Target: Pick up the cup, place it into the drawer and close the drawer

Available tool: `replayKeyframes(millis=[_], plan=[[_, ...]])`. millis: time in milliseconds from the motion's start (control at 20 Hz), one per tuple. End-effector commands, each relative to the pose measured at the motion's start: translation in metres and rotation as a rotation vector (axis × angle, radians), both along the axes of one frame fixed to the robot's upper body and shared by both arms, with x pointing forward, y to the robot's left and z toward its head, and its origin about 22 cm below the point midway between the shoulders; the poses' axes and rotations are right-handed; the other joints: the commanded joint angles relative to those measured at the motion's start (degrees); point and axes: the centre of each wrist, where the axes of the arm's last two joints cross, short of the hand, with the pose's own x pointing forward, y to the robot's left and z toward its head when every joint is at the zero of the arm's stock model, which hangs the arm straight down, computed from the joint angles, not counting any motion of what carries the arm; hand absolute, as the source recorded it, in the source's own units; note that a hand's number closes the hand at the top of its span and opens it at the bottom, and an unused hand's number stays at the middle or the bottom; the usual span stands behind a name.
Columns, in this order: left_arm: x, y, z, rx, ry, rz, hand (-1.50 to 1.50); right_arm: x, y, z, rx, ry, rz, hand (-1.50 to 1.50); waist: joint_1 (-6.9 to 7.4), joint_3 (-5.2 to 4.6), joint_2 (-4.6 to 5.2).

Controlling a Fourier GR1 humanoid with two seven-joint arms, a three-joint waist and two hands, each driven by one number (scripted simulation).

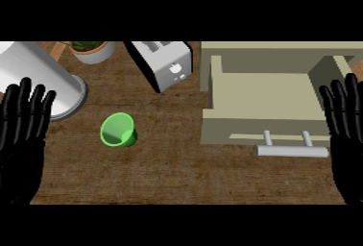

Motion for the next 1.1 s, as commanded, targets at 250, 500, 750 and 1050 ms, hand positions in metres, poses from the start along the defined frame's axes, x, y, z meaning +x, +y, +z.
replayKeyframes(millis=[250, 500, 750, 1050], plan=[[0.026, 0.026, 0.019, 0.055, -0.047, -0.183, -1.50, -0.005, -0.001, 0.005, -0.042, -0.020, 0.035, -1.50, -2.08, -1.88, -0.41], [0.037, 0.032, -0.042, -0.201, 0.173, -0.094, -1.50, 0.012, -0.002, -0.003, -0.069, 0.158, 0.152, -1.50, -1.89, -1.90, -0.28], [0.035, 0.040, -0.070, -0.196, 0.212, -0.083, -1.50, 0.044, -0.009, -0.001, -0.084, 0.153, 0.139, -1.50, -1.52, -1.88, -0.32], [0.066, 0.055, -0.102, -0.180, 0.294, -0.029, -1.50, 0.062, -0.004, 0.015, -0.086, 0.152, 0.157, -1.50, -1.71, -1.89, -0.28]])
